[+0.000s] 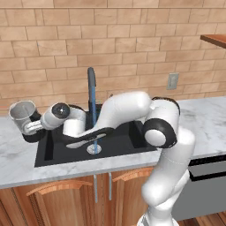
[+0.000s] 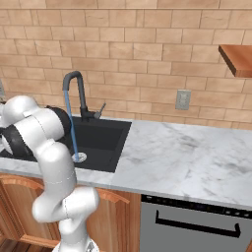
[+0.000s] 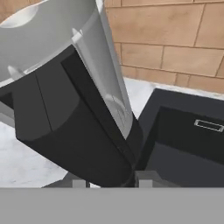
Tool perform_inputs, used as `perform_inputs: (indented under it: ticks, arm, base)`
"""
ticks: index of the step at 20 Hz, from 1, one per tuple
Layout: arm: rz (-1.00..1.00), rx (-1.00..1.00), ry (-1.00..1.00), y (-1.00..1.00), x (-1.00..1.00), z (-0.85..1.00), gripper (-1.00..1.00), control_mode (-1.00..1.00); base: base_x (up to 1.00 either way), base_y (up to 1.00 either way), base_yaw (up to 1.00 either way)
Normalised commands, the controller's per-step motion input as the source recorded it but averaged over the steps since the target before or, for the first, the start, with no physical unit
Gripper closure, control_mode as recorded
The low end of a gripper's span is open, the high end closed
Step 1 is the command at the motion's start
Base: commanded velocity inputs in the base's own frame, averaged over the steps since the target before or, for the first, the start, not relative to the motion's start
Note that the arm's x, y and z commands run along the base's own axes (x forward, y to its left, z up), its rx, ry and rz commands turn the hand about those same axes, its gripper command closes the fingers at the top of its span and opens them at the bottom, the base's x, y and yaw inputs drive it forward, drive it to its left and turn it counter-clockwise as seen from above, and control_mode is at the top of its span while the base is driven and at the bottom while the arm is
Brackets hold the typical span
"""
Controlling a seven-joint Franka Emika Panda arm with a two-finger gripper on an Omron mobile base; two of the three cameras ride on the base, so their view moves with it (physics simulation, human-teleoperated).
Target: Turn on the sink faucet and place the jug under the water for a few seconds to fill it up.
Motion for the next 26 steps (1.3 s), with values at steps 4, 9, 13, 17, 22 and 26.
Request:
perform_inputs:
  ticks: [4, 9, 13, 17, 22, 26]
  arm:
    - [-0.18, 0.14, 0.00, -0.50, -0.03, 0.52, 1.00, -1.00]
    - [-0.13, 0.10, 0.00, -0.35, 0.00, 0.41, 1.00, -1.00]
    - [0.00, 0.00, 0.00, 0.00, 0.00, 0.00, 1.00, -1.00]
    - [0.00, 0.00, 0.01, -0.19, 0.00, 0.01, 1.00, -1.00]
    - [-0.02, 0.06, 0.08, -0.51, 0.00, 0.05, 1.00, -1.00]
    - [-0.05, 0.07, 0.12, -0.49, 0.00, 0.07, 1.00, -1.00]
  base:
    - [0.00, 0.00, 0.00]
    - [0.00, 0.00, 0.00]
    - [0.00, 0.00, 0.00]
    - [0.00, 0.00, 0.00]
    - [0.00, 0.00, 0.00]
    - [0.00, 0.00, 0.00]
